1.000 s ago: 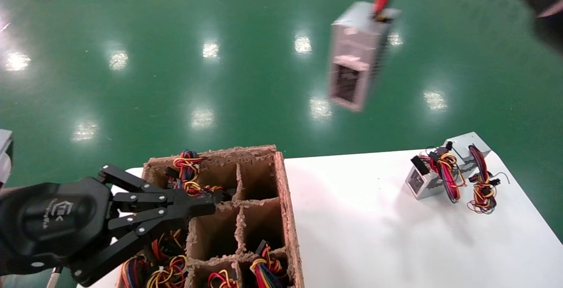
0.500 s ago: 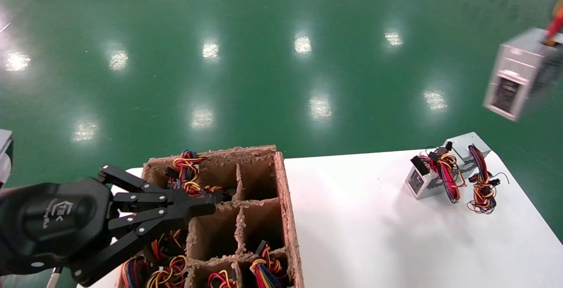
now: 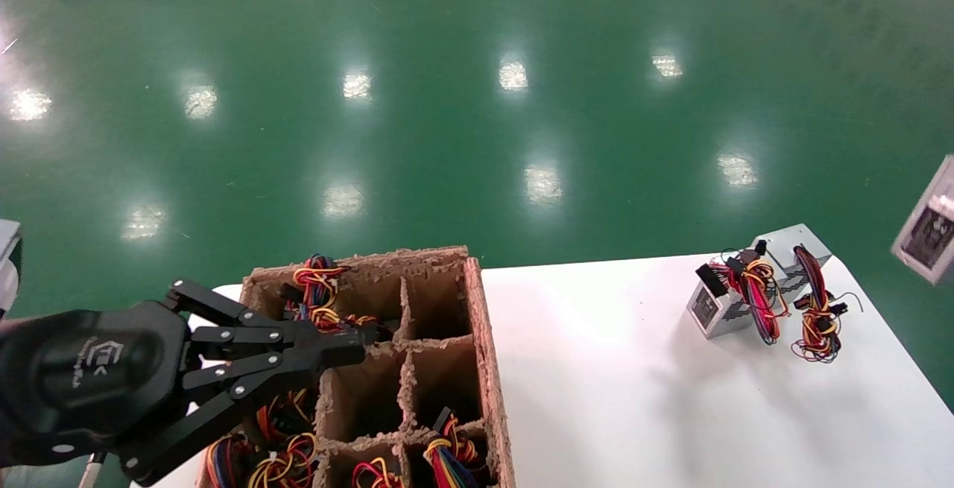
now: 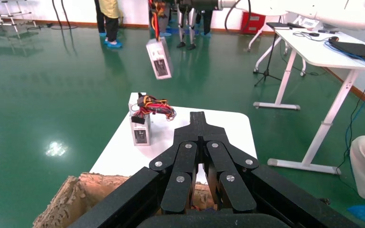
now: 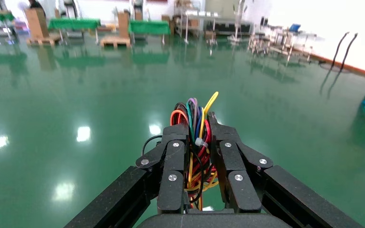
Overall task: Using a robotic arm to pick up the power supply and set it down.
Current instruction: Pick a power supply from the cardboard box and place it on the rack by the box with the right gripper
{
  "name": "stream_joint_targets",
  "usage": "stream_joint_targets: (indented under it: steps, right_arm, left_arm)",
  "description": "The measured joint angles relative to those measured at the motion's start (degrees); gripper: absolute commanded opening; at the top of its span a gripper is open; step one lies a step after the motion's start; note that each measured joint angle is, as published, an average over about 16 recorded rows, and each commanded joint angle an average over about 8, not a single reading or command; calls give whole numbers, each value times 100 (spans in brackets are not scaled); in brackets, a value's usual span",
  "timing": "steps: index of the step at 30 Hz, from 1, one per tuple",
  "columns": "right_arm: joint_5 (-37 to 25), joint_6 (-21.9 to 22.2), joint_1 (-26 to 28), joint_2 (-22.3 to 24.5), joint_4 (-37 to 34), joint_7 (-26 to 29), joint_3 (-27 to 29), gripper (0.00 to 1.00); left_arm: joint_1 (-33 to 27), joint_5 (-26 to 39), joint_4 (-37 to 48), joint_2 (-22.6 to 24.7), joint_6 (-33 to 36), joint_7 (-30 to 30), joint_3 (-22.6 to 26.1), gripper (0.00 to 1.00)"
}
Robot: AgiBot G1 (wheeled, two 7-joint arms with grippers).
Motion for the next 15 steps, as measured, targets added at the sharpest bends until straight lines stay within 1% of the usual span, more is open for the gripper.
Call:
stream_joint_targets:
  steps: [8, 15]
  right_arm:
    - [-191, 447, -422, 198, 8, 119, -333, 0]
    - [-345, 647, -417, 184, -127, 167, -734, 0]
  left_arm:
    - [0, 0, 0, 0, 0, 0, 0, 0]
    - [0, 0, 0, 0, 0, 0, 0, 0]
